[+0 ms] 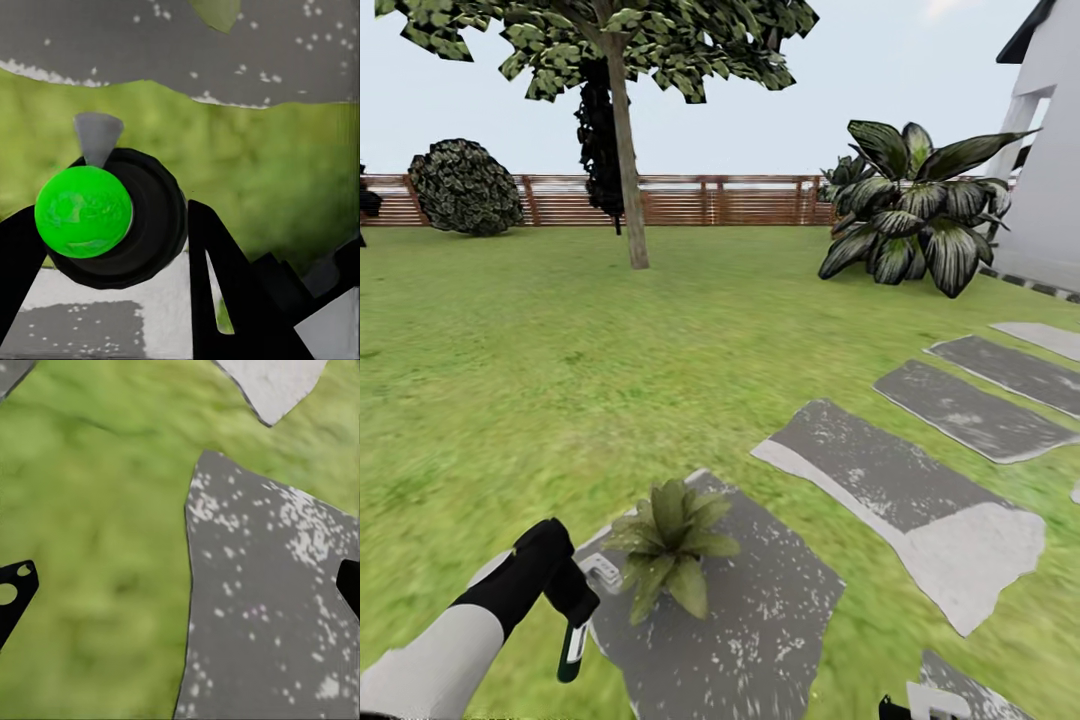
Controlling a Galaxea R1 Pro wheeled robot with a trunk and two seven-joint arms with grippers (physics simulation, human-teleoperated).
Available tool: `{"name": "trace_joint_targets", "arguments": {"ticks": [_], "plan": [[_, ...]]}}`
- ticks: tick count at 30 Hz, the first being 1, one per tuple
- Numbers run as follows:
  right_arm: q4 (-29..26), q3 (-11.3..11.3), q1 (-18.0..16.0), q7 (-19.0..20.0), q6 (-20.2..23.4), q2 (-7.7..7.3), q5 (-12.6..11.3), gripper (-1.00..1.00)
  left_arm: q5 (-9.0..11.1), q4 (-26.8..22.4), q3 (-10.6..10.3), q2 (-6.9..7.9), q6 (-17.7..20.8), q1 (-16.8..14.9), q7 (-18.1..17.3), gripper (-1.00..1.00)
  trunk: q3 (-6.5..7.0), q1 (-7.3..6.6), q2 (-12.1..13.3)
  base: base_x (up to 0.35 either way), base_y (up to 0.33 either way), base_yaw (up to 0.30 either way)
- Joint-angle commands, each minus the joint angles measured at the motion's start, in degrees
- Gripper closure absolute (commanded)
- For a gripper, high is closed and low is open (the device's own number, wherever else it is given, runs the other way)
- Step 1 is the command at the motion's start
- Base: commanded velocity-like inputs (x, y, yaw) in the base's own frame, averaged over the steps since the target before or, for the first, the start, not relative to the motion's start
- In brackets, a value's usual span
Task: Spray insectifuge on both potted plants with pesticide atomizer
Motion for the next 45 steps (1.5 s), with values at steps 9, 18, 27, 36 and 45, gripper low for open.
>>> {"name": "trace_joint_targets", "arguments": {"ticks": [9,18,27,36,45], "plan": [[0.01,-0.48,-0.04,-0.14,-0.32,-0.17,0.56,-1.00,-0.64,-0.95,-0.36,-0.05,2.20,-0.10,-0.56,1.00,-0.06,0.00,-0.02,0.087,-0.257,0.081],[0.06,-0.48,-0.04,-0.21,-0.28,-0.10,0.51,-1.00,-0.66,-0.95,-0.37,-0.01,2.20,-0.08,-0.56,1.00,-0.06,0.00,-0.02,0.000,-0.274,0.001],[0.06,-0.41,-0.04,-0.23,-0.28,-0.07,0.48,-1.00,-0.59,-0.89,-0.37,0.02,2.20,0.41,-0.56,1.00,-0.06,0.00,-0.02,0.073,-0.274,0.219],[0.06,-0.47,-0.04,-0.23,-0.25,-0.06,0.48,-1.00,-0.18,0.30,-0.25,0.18,1.95,1.09,-0.46,1.00,-0.06,0.00,-0.02,0.102,-0.171,0.255],[0.08,-0.40,-0.04,-0.23,-0.28,-0.01,0.48,-1.00,0.01,6.87,0.00,0.02,1.64,1.10,-0.14,1.00,-0.06,0.00,-0.02,0.004,-0.003,0.114]]}}
